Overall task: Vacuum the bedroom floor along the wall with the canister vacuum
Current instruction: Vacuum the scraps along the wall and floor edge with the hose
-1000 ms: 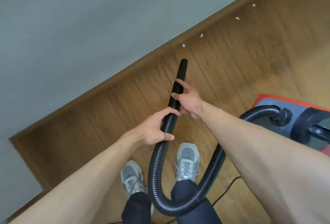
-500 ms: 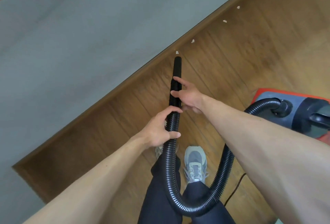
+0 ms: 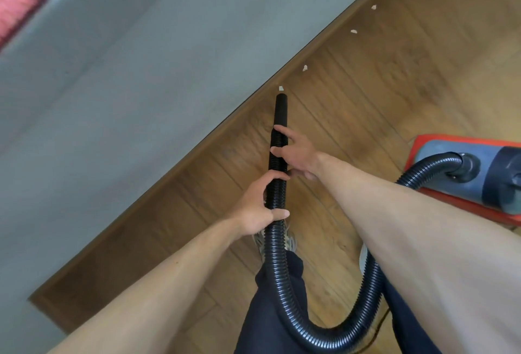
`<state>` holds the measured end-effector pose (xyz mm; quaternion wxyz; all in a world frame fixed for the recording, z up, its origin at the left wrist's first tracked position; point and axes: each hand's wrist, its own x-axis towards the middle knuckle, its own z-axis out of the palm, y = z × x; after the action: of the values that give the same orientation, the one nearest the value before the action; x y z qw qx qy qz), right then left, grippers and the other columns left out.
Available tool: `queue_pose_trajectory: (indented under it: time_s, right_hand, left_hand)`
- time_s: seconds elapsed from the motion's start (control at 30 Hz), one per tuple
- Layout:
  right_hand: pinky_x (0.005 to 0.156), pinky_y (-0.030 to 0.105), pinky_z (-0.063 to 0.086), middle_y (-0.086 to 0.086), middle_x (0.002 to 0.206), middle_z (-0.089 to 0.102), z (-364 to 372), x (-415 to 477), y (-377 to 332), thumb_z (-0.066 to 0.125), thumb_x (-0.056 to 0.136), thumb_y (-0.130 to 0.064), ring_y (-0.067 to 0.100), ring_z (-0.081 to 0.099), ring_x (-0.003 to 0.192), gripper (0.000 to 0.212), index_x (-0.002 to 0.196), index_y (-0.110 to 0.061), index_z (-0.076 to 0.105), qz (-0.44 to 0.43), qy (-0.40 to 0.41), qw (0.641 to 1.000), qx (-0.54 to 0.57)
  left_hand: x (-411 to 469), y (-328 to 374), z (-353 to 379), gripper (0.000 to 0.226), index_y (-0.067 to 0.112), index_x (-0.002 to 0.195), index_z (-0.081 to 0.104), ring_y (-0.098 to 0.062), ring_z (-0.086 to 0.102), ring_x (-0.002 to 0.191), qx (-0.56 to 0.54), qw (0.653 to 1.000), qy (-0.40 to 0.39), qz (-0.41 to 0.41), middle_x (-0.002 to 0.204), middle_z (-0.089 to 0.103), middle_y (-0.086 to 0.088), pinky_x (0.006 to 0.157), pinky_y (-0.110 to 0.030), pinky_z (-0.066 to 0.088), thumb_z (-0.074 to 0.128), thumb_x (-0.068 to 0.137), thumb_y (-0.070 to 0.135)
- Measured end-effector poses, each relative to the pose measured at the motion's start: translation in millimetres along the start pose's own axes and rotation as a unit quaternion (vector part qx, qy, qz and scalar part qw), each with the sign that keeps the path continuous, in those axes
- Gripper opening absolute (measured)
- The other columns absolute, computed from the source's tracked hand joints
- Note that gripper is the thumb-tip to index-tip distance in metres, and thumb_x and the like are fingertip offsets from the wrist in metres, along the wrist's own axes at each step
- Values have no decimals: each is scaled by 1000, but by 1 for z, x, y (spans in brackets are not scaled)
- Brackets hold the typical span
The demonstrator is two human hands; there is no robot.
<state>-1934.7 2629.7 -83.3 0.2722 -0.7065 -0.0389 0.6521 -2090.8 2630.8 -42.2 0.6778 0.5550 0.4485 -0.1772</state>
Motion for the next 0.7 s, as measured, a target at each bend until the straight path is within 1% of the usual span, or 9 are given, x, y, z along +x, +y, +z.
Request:
queue_pose_trajectory:
  time_s: [0.07, 0.17, 0.2, 0.27, 0.33, 0.47, 0.53, 0.6, 0.7]
  right_hand:
    - [64, 38, 58, 8, 130, 57, -3, 3, -3, 54, 98, -2, 23, 62, 96, 62, 148, -34, 40, 5, -1, 1000, -5]
    - [59, 35, 56, 7, 132, 56, -10, 8, -7, 53, 98, -2, 20, 62, 93, 62, 149, -36, 39, 19, -22, 1000, -8]
    - [58, 34, 55, 7, 133, 55, -11, 9, -7, 53, 98, -2, 17, 62, 90, 62, 149, -36, 39, 25, -32, 999, -5]
    - [58, 34, 54, 6, 134, 53, -12, 12, -8, 54, 98, -2, 14, 60, 87, 62, 148, -35, 39, 33, -52, 998, 3]
    - [58, 33, 55, 6, 136, 52, -13, 15, -7, 53, 99, -3, 15, 60, 87, 62, 149, -35, 38, 38, -64, 997, 10]
    - [56, 32, 56, 8, 135, 54, -17, 21, -6, 53, 99, -2, 17, 61, 88, 63, 149, -36, 37, 35, -70, 997, 8]
    - [57, 34, 56, 9, 134, 54, -24, 24, -6, 53, 98, -2, 18, 61, 90, 63, 150, -35, 37, 39, -78, 996, 10]
    - [59, 35, 56, 9, 134, 54, -35, 27, -6, 53, 98, -2, 21, 61, 93, 63, 149, -35, 38, 42, -90, 995, 12]
    - [67, 41, 57, 10, 133, 54, -45, 33, -6, 53, 97, -1, 29, 60, 106, 63, 147, -37, 41, 46, -105, 993, 20]
  left_hand:
    - [4, 4, 0, 60, 38, 127, 49, -4, 53, 107, 2, 1000, 1, -2, 123, 54, 6, 82, -20, 48, 76, 83, 7]
    - [7, 9, -2, 61, 40, 127, 49, -9, 53, 112, 7, 1000, -4, -14, 125, 54, 7, 95, -32, 50, 77, 82, 9]
    - [7, 10, -3, 61, 39, 127, 49, -9, 53, 113, 10, 1000, -8, -16, 125, 54, 7, 96, -33, 50, 77, 82, 9]
    - [7, 12, -4, 62, 39, 129, 48, -8, 53, 112, 13, 1000, -11, -21, 126, 54, 7, 94, -30, 47, 76, 82, 10]
    - [9, 13, -4, 62, 39, 129, 48, -5, 52, 110, 15, 999, -9, -31, 125, 54, 8, 90, -27, 45, 76, 83, 10]
    - [14, 18, 1, 61, 41, 127, 49, -7, 53, 111, 18, 999, 5, -51, 122, 54, 11, 97, -34, 48, 76, 82, 10]
    - [17, 24, 6, 61, 40, 128, 49, -7, 53, 111, 15, 998, 7, -55, 121, 53, 12, 97, -33, 47, 75, 83, 9]
    - [21, 30, 12, 61, 39, 128, 49, -6, 53, 111, 15, 998, 4, -58, 123, 53, 10, 96, -30, 47, 75, 83, 8]
    - [29, 34, 18, 62, 42, 126, 49, -6, 54, 111, 22, 998, 4, -65, 124, 54, 11, 97, -32, 48, 76, 82, 9]
